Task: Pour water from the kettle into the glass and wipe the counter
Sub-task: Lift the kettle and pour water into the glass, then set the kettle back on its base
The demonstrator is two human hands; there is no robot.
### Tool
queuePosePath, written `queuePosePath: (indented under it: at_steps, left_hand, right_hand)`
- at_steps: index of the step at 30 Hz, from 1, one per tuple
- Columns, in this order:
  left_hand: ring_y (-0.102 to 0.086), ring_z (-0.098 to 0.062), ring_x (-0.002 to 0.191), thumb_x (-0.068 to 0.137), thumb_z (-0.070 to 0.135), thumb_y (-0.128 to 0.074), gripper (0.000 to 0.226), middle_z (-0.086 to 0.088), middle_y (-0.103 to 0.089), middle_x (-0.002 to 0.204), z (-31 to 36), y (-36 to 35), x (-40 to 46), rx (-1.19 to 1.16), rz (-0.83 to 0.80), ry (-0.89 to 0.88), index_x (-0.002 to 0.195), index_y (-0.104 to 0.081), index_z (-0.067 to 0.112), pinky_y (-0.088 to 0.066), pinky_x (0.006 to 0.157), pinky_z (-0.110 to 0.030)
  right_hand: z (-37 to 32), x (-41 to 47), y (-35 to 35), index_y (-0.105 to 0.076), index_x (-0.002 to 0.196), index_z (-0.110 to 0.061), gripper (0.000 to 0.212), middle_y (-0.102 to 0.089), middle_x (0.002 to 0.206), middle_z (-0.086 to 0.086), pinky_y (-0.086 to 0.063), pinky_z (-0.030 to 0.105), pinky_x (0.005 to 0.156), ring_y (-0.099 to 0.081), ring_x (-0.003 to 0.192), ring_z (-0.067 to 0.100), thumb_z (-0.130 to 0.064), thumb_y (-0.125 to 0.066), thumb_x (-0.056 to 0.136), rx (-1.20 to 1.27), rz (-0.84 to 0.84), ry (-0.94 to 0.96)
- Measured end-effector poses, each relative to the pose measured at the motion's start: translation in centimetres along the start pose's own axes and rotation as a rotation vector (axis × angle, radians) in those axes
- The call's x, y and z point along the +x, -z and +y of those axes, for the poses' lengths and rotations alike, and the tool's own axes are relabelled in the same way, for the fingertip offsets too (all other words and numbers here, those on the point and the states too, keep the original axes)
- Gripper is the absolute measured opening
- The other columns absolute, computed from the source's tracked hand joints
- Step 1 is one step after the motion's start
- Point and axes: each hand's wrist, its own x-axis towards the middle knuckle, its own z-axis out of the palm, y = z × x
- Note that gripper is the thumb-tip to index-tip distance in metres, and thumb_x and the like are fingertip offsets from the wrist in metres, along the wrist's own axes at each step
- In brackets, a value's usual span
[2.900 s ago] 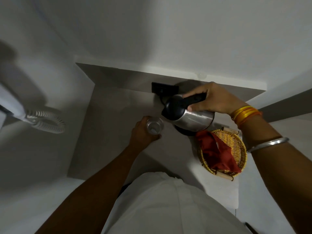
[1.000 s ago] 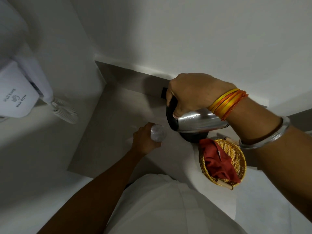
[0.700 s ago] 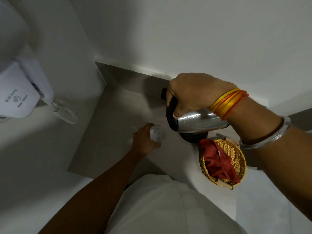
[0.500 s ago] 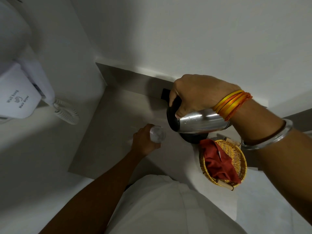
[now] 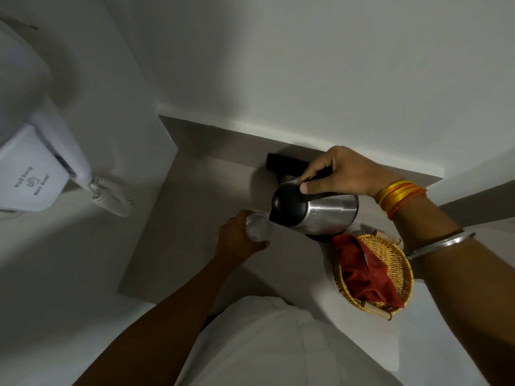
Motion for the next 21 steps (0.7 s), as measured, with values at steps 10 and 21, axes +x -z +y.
queuePosePath:
  at_steps: [10,21]
  left_hand:
    - [-0.07,-0.021,0.11,0.053,0.042,-0.103,0.087,0.0,-0.073,0.121,-0.6,-0.1,0.3,-0.031,-0.002,0.013,0.129,-0.064,0.023,-0.059,0.093,-0.04]
    - [-0.07,-0.008,0.098,0.046,0.044,-0.099,0.079,0.027,-0.067,0.1,-1.5,0.5,-0.2,-0.033,0.026,0.002,0.113,-0.059,0.051,-0.05,0.08,-0.016]
  right_hand:
    - [9.1,-1.9,-3.7,-0.058,0.068,0.016,0.041,-0.053,0.062,0.033,-0.041,0.037,0.064,-0.048,0.06,0.03,-0.01,-0.065,0.098,0.494,0.638,-0.051]
    - [12.5,-2.8,-4.4,-0.052,0.066,-0.007,0.035,-0.043,0.062,0.007,-0.037,0.027,0.054,-0.042,0.057,0.024,-0.007,-0.055,0.101,0.758,0.947,-0.181]
